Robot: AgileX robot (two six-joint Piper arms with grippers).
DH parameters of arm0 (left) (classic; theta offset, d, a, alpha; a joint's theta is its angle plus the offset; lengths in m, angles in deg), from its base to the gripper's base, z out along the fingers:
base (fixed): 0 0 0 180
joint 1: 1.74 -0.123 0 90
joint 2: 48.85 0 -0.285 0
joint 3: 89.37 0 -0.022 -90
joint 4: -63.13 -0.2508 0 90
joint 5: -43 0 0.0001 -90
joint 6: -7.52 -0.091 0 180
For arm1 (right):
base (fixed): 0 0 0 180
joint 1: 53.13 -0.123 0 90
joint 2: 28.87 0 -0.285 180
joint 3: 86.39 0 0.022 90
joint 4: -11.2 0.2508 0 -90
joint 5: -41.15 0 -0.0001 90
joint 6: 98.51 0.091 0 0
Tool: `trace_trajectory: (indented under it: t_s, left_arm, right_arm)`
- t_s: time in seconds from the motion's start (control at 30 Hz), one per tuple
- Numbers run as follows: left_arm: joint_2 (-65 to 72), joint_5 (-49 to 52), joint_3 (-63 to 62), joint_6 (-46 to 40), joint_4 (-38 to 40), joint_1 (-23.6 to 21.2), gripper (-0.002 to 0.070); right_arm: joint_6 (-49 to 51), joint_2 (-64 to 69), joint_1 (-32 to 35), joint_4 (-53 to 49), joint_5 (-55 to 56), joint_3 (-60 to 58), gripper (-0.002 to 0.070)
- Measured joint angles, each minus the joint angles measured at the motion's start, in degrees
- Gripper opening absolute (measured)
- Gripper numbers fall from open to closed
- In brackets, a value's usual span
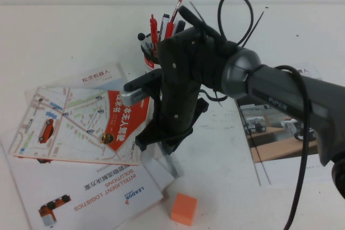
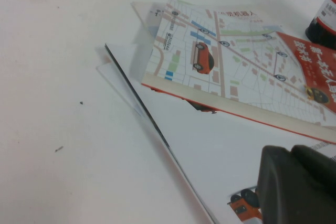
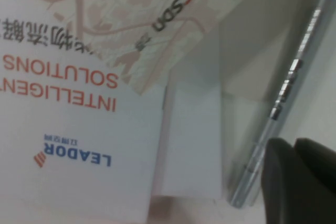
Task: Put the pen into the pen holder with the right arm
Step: Pick up the pen on the table
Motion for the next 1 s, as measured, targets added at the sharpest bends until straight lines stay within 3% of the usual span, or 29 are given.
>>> trace_trajectory:
  t_s: [0.1, 0.3, 0.43, 0.7, 0.83, 0.9, 1.0]
  left_arm:
    - [0.00, 0.00, 0.00, 0.00, 0.00, 0.00, -0.0003]
    - [0.00, 0.00, 0.00, 0.00, 0.00, 0.00, -0.0002]
    - [0.00, 0.00, 0.00, 0.00, 0.00, 0.00, -0.0003]
    - [0.00, 0.00, 0.00, 0.00, 0.00, 0.00, -0.0002]
    - [0.00, 0.00, 0.00, 0.00, 0.00, 0.00, -0.0003]
    - [0.00, 0.00, 0.00, 0.00, 0.00, 0.00, -0.0003]
    - [0.00, 0.00, 0.00, 0.00, 0.00, 0.00, -0.0003]
  right_arm:
    - [-1.78, 0.10, -0.34, 0.00, 0.00, 0.00, 0.0045]
    - [-4.10, 0.45, -0.39, -0.31, 0.00, 0.25, 0.0238]
    - [-4.34, 1.83, -0.75, -1.49, 0.00, 0.37, 0.0277]
    - [-4.34, 4.64, -0.84, -3.90, -0.05, 0.49, 0.0260]
    - [-4.34, 4.77, -0.84, -5.06, -0.05, 0.69, 0.0172]
    - [-3.05, 4.77, -0.84, -5.54, -0.05, 0.93, 0.0085]
    - [-0.60, 4.21, -0.84, -5.91, -0.05, 0.93, 0.0072]
